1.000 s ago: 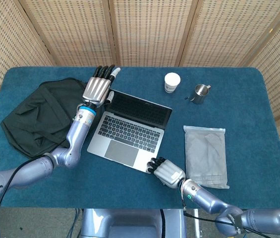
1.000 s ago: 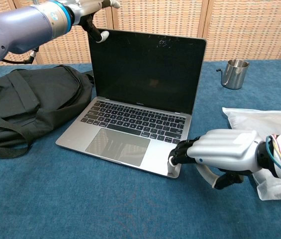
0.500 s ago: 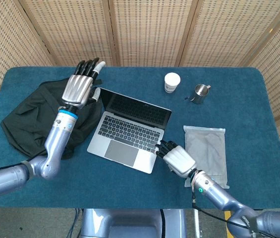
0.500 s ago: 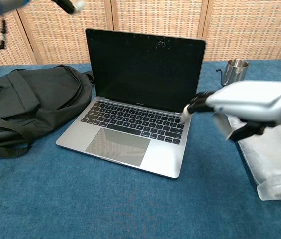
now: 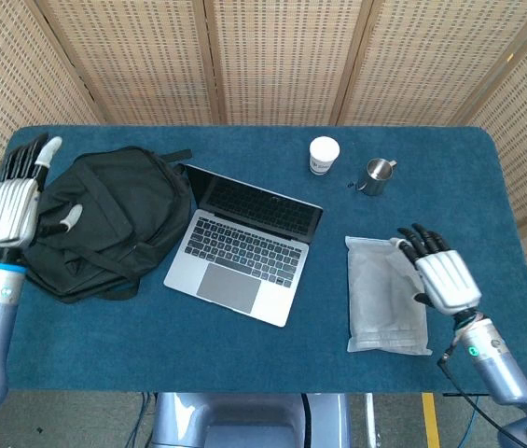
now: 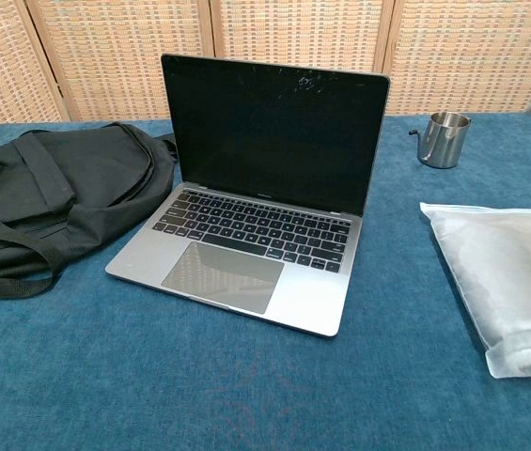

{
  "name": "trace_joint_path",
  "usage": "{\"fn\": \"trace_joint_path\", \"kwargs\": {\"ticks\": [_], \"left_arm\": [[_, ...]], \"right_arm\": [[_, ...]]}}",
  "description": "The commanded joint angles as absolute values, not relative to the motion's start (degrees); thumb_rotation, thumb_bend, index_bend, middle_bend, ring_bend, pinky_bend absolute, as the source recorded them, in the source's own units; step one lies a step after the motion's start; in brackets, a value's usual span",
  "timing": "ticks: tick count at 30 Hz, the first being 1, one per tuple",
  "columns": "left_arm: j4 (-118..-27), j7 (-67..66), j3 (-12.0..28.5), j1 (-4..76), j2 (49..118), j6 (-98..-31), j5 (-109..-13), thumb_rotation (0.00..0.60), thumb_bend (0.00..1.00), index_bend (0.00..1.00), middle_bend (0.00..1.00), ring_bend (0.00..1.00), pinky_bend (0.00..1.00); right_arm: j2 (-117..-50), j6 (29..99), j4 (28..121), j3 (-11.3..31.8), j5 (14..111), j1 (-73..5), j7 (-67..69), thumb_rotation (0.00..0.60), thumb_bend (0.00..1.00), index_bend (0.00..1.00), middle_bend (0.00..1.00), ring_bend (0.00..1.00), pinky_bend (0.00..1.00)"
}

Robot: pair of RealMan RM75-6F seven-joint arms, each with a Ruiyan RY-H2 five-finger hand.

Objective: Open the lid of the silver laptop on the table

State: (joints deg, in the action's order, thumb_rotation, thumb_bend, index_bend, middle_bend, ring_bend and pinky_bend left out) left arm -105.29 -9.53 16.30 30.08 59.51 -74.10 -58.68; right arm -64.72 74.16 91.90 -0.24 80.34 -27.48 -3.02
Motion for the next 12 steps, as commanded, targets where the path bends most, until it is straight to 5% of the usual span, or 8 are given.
{"fn": "trace_joint_path", "kwargs": {"ticks": [1, 6, 12], "left_arm": [[-108.6, -3.8, 8.3, 20.6, 57.2, -79.3, -62.4, 0.600, 0.15, 0.00, 0.00, 0.00, 0.00], [-104.7, 2.0, 1.6, 13.0, 60.4, -84.0, -70.2, 0.600, 0.06, 0.00, 0.00, 0.00, 0.00], [-100.3, -0.6, -2.4, 8.8, 64.3, -88.5, -76.6, 0.600, 0.05, 0.00, 0.00, 0.00, 0.00]], "right_arm": [[-65.7, 83.1, 87.4, 0.9, 79.5, -20.7, 1.7, 0.600, 0.00, 0.12, 0.01, 0.00, 0.05], [-66.5, 90.7, 88.8, 1.3, 80.5, -15.1, 6.8, 0.600, 0.00, 0.01, 0.00, 0.00, 0.00], [-65.7, 96.8, 93.8, -0.6, 84.4, -10.2, 8.0, 0.600, 0.00, 0.00, 0.00, 0.00, 0.00]]}}
